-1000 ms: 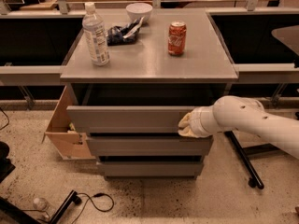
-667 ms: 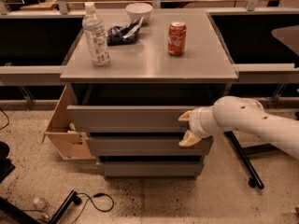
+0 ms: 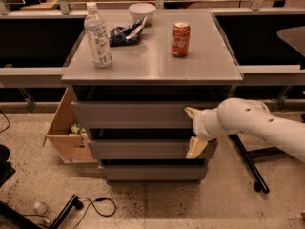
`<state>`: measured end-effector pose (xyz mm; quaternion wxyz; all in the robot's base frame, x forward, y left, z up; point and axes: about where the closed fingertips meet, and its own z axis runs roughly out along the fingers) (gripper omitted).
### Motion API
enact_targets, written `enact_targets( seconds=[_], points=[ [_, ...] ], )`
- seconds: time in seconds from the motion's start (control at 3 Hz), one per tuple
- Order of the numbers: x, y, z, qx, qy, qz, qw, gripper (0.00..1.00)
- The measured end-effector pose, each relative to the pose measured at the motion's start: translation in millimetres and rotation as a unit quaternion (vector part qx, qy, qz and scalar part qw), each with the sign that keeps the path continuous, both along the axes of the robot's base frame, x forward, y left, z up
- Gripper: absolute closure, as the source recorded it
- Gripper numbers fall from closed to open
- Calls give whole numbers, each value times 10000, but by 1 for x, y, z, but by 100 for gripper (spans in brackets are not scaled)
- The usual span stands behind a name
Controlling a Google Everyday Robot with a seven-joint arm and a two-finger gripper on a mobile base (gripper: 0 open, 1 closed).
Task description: Close top drawer
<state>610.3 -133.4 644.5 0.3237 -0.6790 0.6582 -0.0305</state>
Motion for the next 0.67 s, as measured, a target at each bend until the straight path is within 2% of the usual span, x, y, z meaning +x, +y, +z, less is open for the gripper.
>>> enact_targets(
  seconds=[0.33, 0.67],
  points=[
    [0, 0, 0, -1, 0, 0, 10000, 17],
    [-5, 1, 4, -63, -4, 12, 10000, 40]
  ],
)
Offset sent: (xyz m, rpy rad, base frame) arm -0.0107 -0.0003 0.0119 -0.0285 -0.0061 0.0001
